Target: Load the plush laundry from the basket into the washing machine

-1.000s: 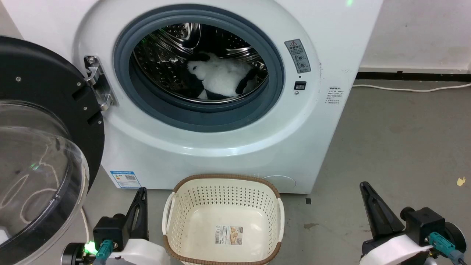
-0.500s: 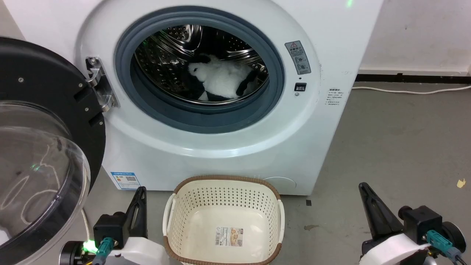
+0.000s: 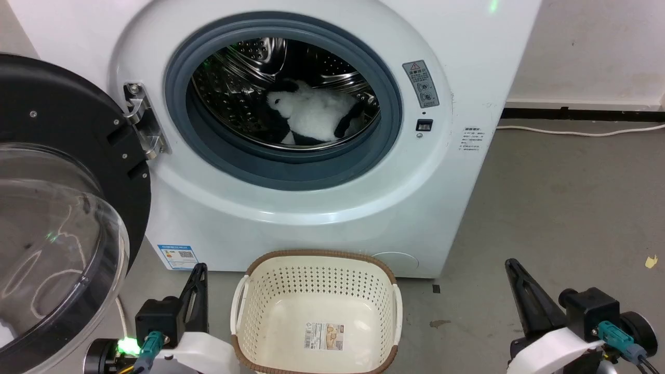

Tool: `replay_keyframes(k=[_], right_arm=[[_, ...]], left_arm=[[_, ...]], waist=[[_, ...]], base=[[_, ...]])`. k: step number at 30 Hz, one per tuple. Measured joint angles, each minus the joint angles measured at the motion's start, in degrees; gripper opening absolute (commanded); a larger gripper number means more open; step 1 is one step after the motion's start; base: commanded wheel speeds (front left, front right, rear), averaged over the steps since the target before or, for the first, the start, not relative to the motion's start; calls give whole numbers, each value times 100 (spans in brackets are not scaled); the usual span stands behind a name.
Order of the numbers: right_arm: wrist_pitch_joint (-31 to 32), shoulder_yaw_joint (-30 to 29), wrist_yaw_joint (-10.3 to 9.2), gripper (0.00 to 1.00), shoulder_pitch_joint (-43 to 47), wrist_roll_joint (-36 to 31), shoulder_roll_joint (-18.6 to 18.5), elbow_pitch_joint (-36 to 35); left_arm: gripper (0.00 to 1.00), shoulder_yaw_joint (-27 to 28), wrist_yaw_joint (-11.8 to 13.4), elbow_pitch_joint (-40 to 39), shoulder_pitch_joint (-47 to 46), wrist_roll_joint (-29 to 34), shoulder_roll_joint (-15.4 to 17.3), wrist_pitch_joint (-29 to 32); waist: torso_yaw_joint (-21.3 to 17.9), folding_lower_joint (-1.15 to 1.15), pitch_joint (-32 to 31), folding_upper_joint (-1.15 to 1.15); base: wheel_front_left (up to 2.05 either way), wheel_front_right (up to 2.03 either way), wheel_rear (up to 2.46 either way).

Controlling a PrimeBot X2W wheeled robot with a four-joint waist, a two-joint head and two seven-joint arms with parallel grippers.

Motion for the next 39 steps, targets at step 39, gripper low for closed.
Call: replay_keyframes(k=[39], right_arm=[[282, 12, 0, 0, -3, -58, 0, -75]], left_arm=[[0, 99, -53, -131, -4, 257, -42, 296]], waist=[[16, 0, -69, 0]], base=[[0, 0, 0]])
